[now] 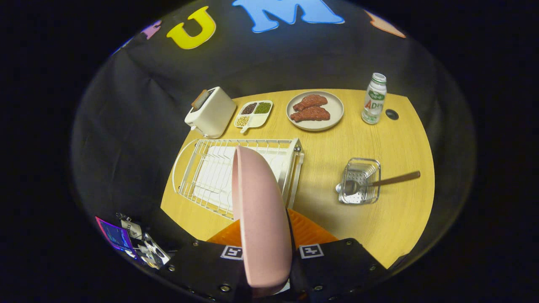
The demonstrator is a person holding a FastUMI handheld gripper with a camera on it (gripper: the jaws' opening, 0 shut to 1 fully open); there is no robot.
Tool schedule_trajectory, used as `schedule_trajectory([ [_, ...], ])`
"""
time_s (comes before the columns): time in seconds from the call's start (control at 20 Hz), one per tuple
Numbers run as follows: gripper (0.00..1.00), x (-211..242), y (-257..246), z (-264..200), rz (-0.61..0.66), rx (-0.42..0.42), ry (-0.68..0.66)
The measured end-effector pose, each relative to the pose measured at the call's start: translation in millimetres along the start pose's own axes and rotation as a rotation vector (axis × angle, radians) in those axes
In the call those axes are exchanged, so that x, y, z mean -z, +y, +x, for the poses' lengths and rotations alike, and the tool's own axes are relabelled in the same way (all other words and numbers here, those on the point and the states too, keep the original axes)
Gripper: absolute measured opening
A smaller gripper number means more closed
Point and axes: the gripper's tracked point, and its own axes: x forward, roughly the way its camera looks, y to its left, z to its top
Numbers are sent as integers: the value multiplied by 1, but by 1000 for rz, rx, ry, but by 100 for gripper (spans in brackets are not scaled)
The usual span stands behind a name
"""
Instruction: Take the plate from the dish rack, then take the spoon from the basket and place it into the plate.
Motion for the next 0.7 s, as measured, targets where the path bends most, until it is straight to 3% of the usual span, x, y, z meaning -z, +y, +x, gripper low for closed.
schedule_trajectory([
  [0.35, 32, 103, -26, 4, 211, -75, 19],
  [0.7, 32, 164, -37, 31, 279, -76, 71],
])
